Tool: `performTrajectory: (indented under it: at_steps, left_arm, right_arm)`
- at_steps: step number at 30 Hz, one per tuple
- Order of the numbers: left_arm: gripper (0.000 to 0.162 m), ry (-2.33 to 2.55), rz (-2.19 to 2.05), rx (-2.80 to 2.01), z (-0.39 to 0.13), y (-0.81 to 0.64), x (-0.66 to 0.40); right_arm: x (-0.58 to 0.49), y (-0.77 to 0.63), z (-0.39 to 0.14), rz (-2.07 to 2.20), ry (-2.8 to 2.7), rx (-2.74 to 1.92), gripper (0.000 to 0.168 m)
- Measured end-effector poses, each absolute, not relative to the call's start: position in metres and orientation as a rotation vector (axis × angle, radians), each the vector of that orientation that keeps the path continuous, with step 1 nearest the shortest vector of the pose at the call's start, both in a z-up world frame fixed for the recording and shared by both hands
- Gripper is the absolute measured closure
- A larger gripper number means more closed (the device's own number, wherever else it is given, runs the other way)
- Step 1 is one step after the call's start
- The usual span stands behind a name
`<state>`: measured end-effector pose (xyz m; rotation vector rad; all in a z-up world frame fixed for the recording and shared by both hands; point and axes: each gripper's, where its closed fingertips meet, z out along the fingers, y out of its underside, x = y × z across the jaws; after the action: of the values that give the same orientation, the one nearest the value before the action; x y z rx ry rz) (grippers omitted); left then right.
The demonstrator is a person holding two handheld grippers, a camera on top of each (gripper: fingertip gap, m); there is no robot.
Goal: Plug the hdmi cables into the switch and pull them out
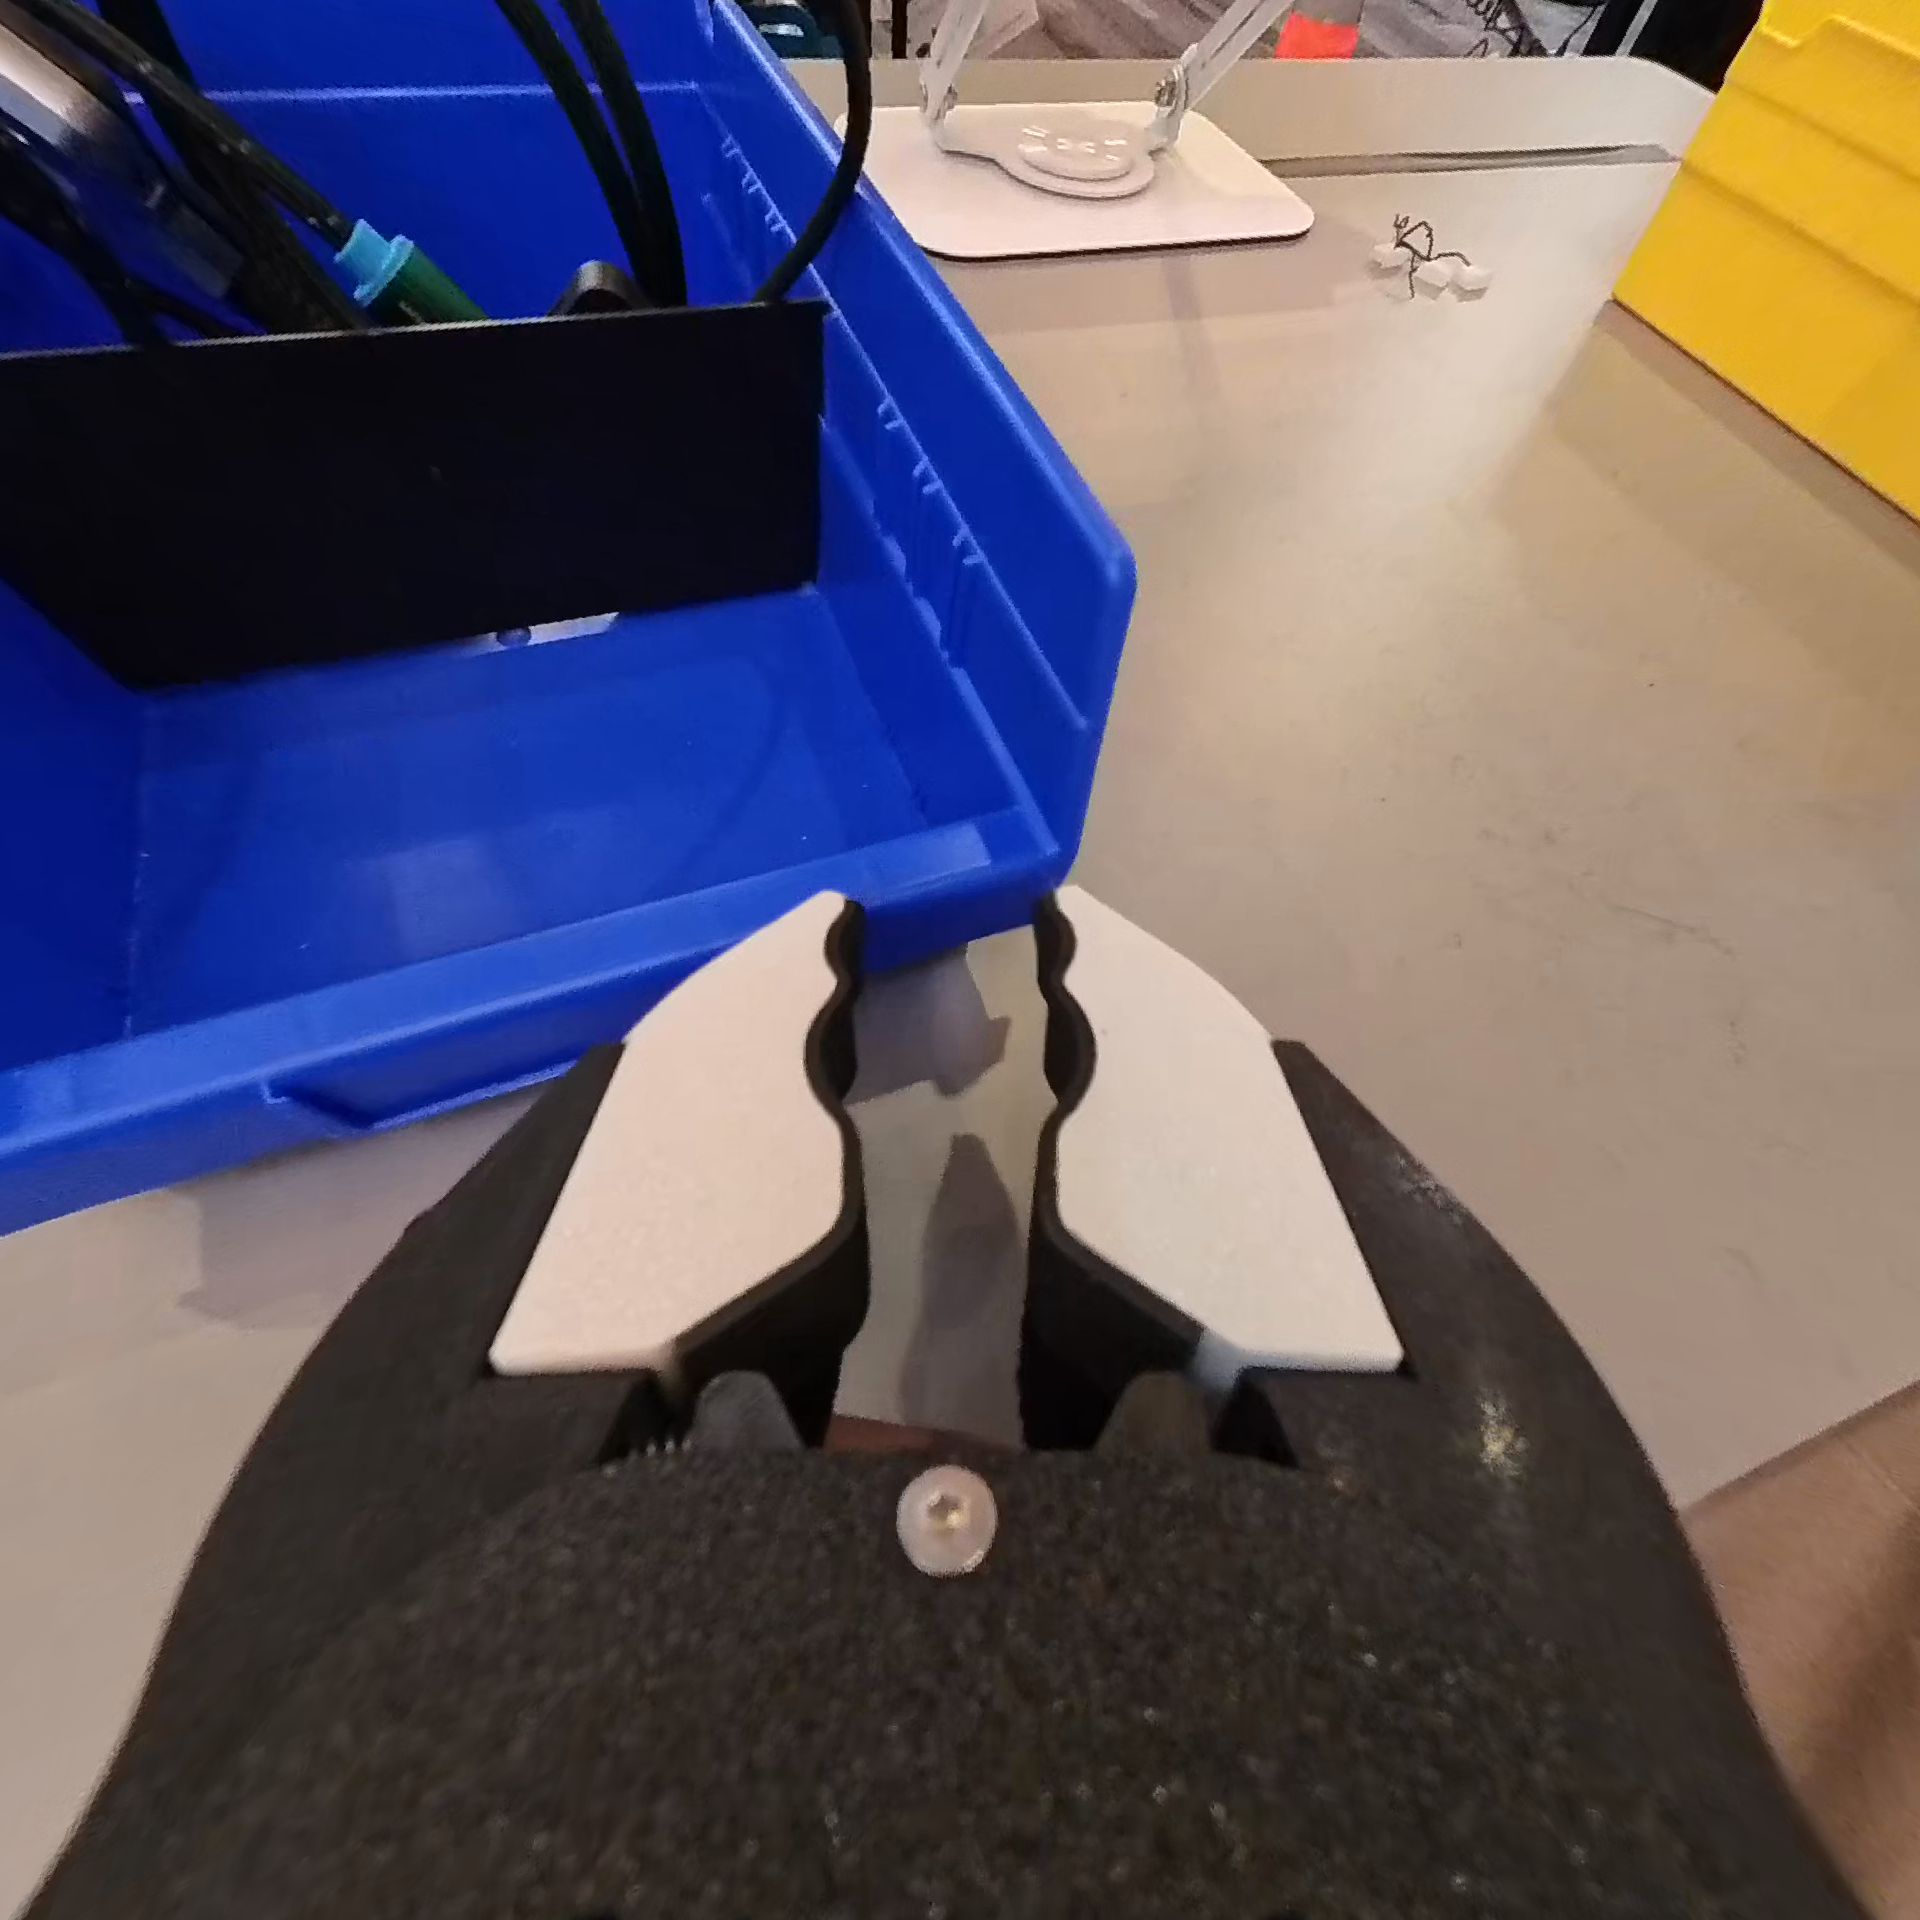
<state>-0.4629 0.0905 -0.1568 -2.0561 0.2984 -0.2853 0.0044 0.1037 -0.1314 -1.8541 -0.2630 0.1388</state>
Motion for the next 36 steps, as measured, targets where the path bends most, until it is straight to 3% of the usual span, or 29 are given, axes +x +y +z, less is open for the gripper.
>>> performTrajectory:
  at_steps: [5,9,14,22,30,36]
  left_arm:
    - [0.129,0.227,-0.274,-2.011,-0.135,0.09,-0.472]
    - [0.125,0.178,-0.37,-1.956,-0.085,0.098,-0.47]
    - [0.122,0.29,-0.198,-1.919,-0.03,0.122,-0.473]
    - [0.109,0.255,-0.202,-2.153,-0.075,0.164,-0.471]
    - [0.111,0.349,-0.124,-2.18,-0.082,0.214,-0.462]
    - [0.105,0.467,0.022,-2.363,-0.117,0.245,-0.479]
  right_arm:
    - [0.005,0.103,-0.133,0.158,-0.253,-1.863,0.14]
    - [0.005,0.104,-0.137,0.17,-0.253,-1.88,0.14]
    - [0.003,0.101,-0.14,0.284,-0.204,-1.899,0.14]
    - [0.003,0.099,-0.143,0.35,-0.181,-1.919,0.139]
    - [-0.004,0.098,-0.151,0.495,-0.128,-1.96,0.138]
    - [-0.005,0.098,-0.153,0.573,-0.087,-1.972,0.138]
